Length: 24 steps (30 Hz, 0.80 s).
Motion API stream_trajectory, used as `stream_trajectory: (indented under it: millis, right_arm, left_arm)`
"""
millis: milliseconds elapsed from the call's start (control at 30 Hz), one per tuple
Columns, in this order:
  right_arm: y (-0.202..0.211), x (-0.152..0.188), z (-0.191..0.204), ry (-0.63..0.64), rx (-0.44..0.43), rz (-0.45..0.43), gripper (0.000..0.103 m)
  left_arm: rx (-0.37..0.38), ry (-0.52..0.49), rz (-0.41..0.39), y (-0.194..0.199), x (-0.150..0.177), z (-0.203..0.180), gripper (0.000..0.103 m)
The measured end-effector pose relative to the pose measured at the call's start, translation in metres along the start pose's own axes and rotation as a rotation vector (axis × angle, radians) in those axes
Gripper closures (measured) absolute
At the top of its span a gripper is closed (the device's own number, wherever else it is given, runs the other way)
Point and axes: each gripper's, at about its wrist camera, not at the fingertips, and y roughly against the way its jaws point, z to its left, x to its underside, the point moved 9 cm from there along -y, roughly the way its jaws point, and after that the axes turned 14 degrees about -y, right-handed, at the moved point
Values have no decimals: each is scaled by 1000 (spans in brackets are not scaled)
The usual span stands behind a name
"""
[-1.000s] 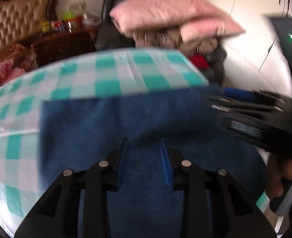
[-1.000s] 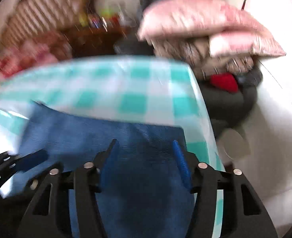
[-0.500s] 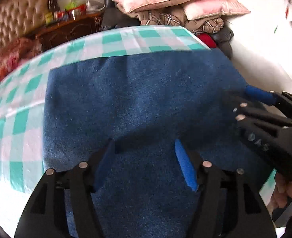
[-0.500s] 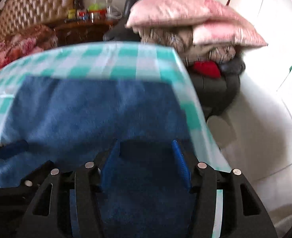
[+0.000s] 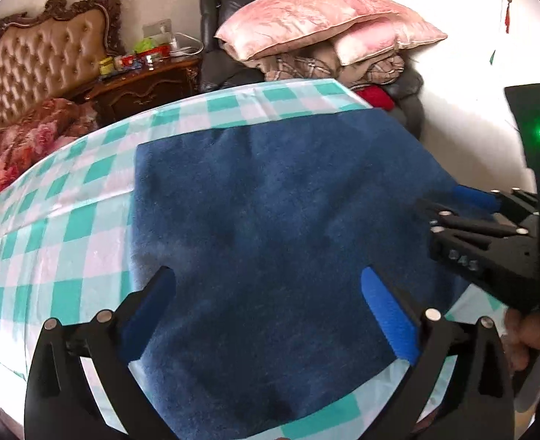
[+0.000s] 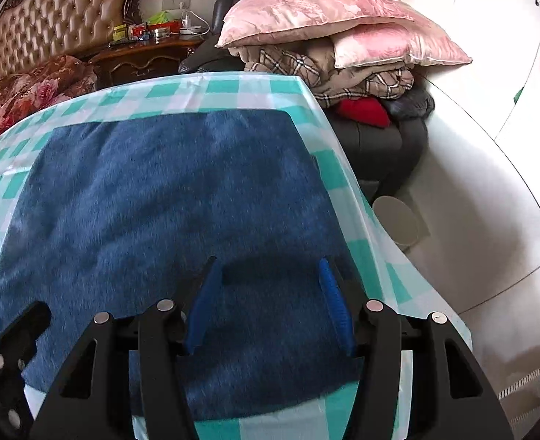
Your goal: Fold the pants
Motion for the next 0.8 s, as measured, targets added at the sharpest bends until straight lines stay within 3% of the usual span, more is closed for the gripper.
stream_trajectory:
  millis: [167,333,533,800]
  right_arm:
    - [5,12,-4,2,-1,-7,48]
    - [26,11,-10,-36,-9,-30,41]
    - [30,23,-17,-19,36,-23,40]
    - [25,33,-23,-18,56,-5,36]
  left_arm:
    - [89,58,71,-12,25,1,3]
    - [85,54,26,4,19,2,3]
    - [88,83,93,-3,33,7,2]
    - [89,74,116,2,42,7,2]
